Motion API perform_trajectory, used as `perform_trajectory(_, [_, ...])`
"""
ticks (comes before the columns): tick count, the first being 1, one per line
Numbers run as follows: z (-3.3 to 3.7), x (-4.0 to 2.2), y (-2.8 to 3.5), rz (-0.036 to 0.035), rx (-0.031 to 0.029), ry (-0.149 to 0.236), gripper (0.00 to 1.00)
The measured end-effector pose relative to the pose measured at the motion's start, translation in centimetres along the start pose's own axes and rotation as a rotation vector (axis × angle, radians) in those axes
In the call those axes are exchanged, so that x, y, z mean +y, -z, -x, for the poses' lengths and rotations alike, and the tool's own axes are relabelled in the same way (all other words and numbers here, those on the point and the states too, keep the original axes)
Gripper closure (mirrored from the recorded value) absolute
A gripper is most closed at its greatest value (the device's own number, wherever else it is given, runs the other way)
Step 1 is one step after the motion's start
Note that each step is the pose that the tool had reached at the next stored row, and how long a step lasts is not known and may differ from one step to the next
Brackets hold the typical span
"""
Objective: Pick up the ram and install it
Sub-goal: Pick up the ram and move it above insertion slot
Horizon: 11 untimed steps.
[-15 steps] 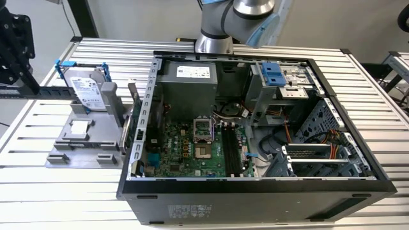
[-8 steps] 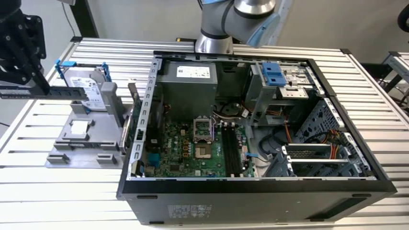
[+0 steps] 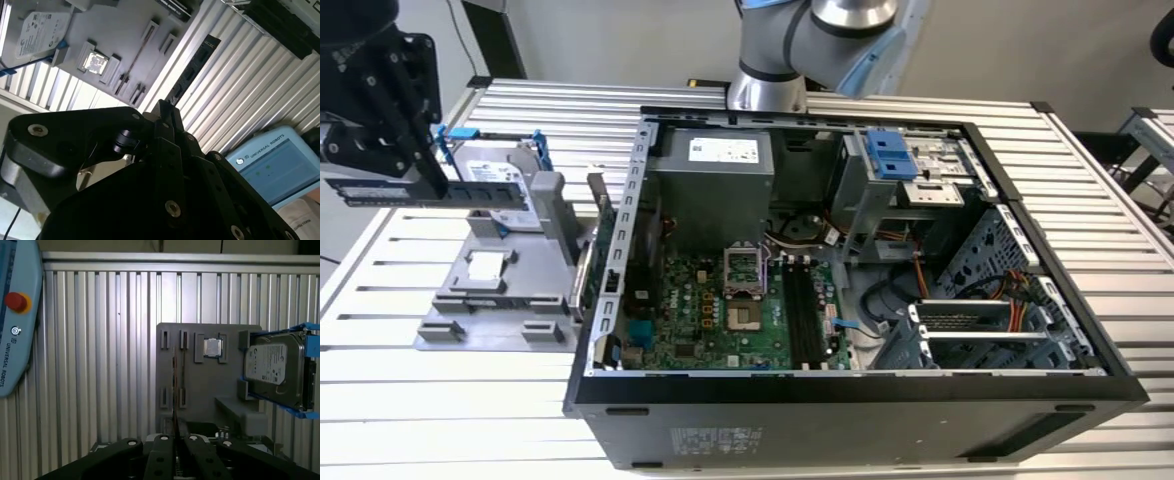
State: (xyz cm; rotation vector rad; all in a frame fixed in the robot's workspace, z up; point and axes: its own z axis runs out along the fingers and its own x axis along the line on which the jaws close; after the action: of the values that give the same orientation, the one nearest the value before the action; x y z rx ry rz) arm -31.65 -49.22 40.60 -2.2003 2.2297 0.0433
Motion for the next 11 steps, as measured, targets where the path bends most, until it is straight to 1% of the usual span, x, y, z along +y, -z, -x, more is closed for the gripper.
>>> perform_trajectory(11, [0.03, -2.52, 0.04, 0.0018, 0.0001, 0.000, 1.00])
